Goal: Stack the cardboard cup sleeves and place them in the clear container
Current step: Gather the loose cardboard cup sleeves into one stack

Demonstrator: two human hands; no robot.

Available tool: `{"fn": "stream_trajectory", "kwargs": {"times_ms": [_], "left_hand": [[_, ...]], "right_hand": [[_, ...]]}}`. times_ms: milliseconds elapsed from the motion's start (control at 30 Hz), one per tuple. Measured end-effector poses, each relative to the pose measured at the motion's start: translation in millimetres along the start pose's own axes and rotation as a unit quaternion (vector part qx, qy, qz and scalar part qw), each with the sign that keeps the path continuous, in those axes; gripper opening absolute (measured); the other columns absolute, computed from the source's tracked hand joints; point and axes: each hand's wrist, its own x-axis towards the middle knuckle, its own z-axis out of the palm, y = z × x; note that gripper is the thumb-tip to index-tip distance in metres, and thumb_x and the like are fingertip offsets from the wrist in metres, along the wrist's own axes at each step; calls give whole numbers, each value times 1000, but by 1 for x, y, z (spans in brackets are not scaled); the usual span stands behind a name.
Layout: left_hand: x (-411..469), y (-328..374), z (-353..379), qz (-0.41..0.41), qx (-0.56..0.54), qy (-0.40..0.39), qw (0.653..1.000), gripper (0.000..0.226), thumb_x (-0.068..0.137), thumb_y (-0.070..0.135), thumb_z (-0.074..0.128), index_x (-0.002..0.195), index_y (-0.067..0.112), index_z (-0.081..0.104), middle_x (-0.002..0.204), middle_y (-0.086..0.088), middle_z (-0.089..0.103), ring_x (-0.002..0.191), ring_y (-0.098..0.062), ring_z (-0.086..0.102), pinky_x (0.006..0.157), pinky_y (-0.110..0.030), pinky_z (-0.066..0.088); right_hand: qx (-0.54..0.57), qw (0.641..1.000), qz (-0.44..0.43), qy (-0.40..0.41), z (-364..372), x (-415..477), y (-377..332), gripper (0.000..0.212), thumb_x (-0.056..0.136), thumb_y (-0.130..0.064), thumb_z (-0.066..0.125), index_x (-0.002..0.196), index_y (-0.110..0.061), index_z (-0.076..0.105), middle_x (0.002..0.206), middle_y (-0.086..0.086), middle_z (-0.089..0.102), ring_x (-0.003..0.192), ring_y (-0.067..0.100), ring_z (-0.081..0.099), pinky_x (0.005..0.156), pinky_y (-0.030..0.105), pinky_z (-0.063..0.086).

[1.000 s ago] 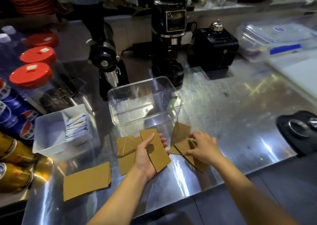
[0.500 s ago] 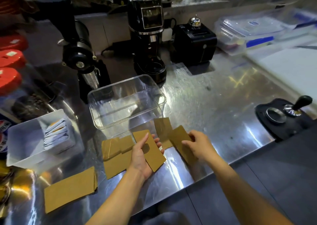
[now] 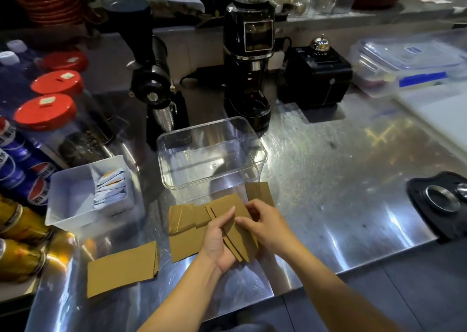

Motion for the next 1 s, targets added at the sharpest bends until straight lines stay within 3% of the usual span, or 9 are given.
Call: {"fn": "stream_trajectory", "kwargs": {"times_ms": [100,233,400,533,700,767,900,1000], "left_hand": [[-3,7,-10,18,-13,5,1000,33,74,20,60,96,-2,69,88,-20,73,80,-32,69,81,-42,55],[-6,12,-16,45,-25,21,998,26,72,21,60,87,2,71,87,-16,73,82,-28,68,91,-48,47],[-7,15,-25,72,-48,36,996,30,69,24,67,92,6,68,73,-9,67,70,-22,63,75,-44,55],[-6,16,-30,71,-51,36,996,32,68,25,68,93,5,68,76,-10,66,71,-22,61,72,-43,55],[-2,14,-30,69,-45,47,996,34,67,25,69,94,5,69,82,-11,70,78,-22,62,74,-44,55],[-1,14,-28,68,-42,50,996,34,66,25,69,93,5,68,82,-11,70,78,-22,62,75,-43,54],[0,18,-26,73,-49,62,994,26,66,25,67,83,6,71,78,-9,70,77,-21,61,77,-43,50],[0,21,-26,78,-59,75,992,23,67,24,66,82,7,69,74,-8,69,75,-20,60,78,-42,48]], "right_hand": [[-66,997,-38,20,2,5,1,23,78,-38,66,92,-20,60,87,-5,61,80,8,56,71,20,44],[-76,994,-13,80,-3,15,4,26,80,-32,65,95,-12,61,88,-1,58,81,14,55,64,19,39],[-233,956,90,152,-11,23,16,55,75,-43,68,112,-6,53,113,12,57,107,29,52,90,41,45],[-326,921,161,139,-11,25,20,77,66,-54,70,122,-10,43,125,12,51,120,31,43,96,44,36],[-311,922,199,116,-11,32,22,81,57,-48,78,117,-7,42,124,14,49,118,32,42,96,41,36],[-272,938,183,111,-12,33,25,72,59,-41,79,112,-7,45,119,14,49,112,32,46,92,41,42],[-177,970,137,95,-17,33,35,25,78,-25,67,90,-12,50,99,10,54,87,26,53,74,36,46],[-74,985,135,76,-20,35,34,13,79,-16,67,77,-14,54,86,11,63,80,28,60,72,38,48]]}}
